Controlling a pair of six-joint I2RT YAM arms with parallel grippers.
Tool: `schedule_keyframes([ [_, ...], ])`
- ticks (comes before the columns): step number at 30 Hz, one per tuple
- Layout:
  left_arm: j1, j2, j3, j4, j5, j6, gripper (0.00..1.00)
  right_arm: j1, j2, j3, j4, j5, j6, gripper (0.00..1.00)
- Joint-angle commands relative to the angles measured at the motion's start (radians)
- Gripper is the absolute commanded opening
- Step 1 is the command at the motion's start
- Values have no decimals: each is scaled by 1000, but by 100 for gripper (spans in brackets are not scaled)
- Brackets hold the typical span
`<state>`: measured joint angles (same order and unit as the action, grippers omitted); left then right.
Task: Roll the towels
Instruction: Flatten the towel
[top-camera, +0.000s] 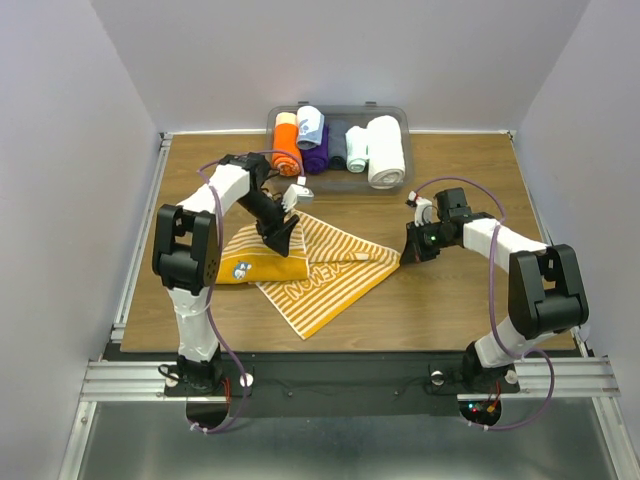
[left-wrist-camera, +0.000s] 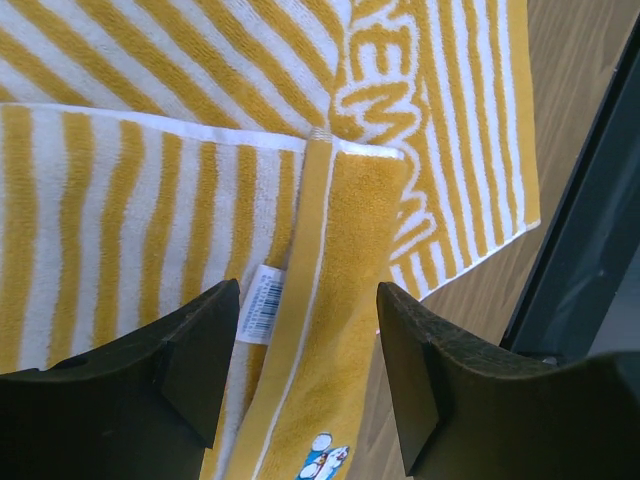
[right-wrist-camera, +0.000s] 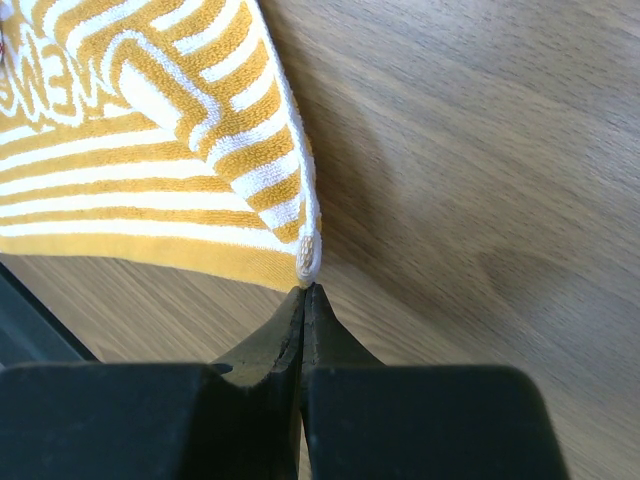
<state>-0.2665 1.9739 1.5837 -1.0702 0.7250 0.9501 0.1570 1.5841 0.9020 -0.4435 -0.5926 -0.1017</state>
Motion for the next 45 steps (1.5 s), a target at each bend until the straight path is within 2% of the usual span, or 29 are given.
schedule_keyframes([
  [1,0,3,-28,-50,48,22,68,-7,-26,12,-3,1,-16,1],
  [5,0,16,-31,-48,53,26,67,-5,-24,14,-3,-1,-16,1],
  [9,-16,6,-34,-48,71,26,62,-5,-22,14,-3,1,-18,1],
  [16,-68,-12,-87,-47,71,44,46,-5,-21,14,-3,2,-20,1],
  [22,-82,3,-76,-48,83,45,40,-5,-21,15,-3,2,-20,1],
  [24,-92,9,-73,-45,88,47,41,-5,-21,15,-3,2,-18,1],
  [26,-100,19,-71,-43,88,56,53,-7,-19,15,-3,1,-18,1],
  [28,-106,29,-64,-45,86,58,55,-5,-18,15,-3,1,-18,1],
  [42,-180,105,-5,-34,123,56,47,-5,-12,18,-3,-1,-21,1],
  [45,-192,115,10,-36,123,52,42,-7,-12,17,-3,-3,-21,1],
])
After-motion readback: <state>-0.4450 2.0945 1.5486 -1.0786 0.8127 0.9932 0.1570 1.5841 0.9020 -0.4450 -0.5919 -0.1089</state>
